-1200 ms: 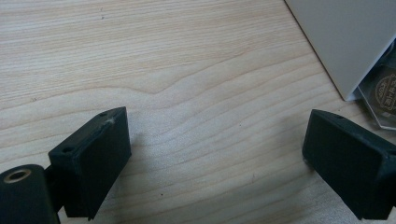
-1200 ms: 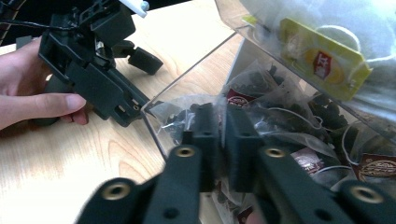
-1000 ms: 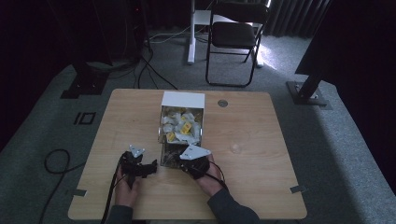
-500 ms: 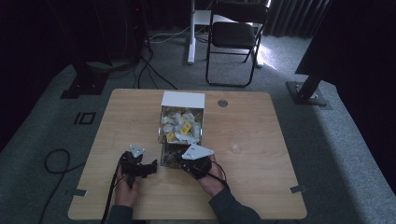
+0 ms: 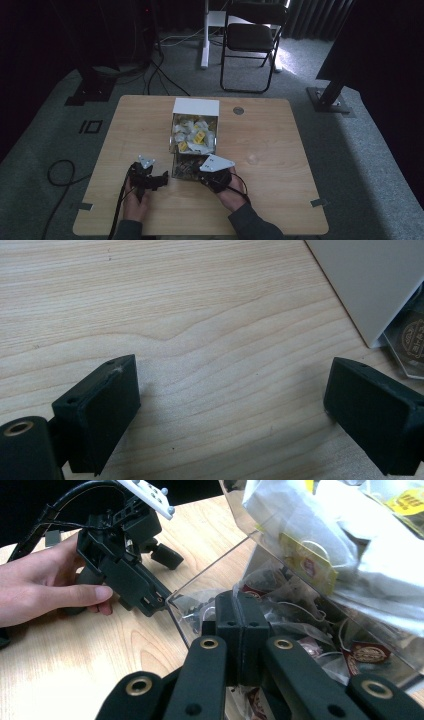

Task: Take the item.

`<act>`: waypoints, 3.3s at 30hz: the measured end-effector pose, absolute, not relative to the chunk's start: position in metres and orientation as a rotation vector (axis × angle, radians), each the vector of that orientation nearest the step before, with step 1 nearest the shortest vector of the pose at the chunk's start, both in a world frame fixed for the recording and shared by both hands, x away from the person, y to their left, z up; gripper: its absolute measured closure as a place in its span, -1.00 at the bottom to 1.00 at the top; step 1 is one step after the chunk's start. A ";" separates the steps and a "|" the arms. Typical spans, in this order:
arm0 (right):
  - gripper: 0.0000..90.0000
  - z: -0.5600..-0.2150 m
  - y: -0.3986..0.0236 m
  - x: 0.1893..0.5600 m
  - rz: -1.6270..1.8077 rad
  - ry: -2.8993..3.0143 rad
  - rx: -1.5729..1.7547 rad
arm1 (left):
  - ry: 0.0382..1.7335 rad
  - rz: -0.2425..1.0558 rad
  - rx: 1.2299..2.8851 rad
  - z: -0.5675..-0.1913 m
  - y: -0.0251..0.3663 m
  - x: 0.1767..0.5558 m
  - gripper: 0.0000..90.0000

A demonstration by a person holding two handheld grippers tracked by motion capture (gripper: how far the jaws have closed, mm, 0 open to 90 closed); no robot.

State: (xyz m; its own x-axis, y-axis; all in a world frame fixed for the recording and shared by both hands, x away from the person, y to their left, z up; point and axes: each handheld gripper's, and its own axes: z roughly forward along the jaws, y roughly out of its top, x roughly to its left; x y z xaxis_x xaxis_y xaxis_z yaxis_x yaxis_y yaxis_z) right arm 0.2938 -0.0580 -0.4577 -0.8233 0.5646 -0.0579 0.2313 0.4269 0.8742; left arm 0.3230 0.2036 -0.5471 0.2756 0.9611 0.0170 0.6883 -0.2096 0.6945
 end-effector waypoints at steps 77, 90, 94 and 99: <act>1.00 -0.435 -0.134 0.284 1.333 2.196 0.808 | 1.479 0.617 1.976 -0.547 0.204 0.323 -0.82; 1.00 -0.437 -0.145 0.288 1.305 2.183 0.841 | 1.479 0.618 1.975 -0.547 0.204 0.323 -0.81; 1.00 -0.438 -0.148 0.290 1.298 2.181 0.851 | 1.479 0.618 1.975 -0.547 0.204 0.323 -0.82; 1.00 -0.437 -0.153 0.292 1.288 2.173 0.856 | 1.479 0.617 1.976 -0.547 0.204 0.323 -0.82</act>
State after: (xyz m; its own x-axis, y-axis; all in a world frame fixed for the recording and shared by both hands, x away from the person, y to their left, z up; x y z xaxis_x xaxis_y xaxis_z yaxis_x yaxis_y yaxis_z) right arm 0.2915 -0.1526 -0.4373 -0.6950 0.7146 -0.0793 0.2735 0.3648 0.8900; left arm 0.3230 0.2035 -0.5471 0.2750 0.9613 0.0170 0.6882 -0.2092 0.6947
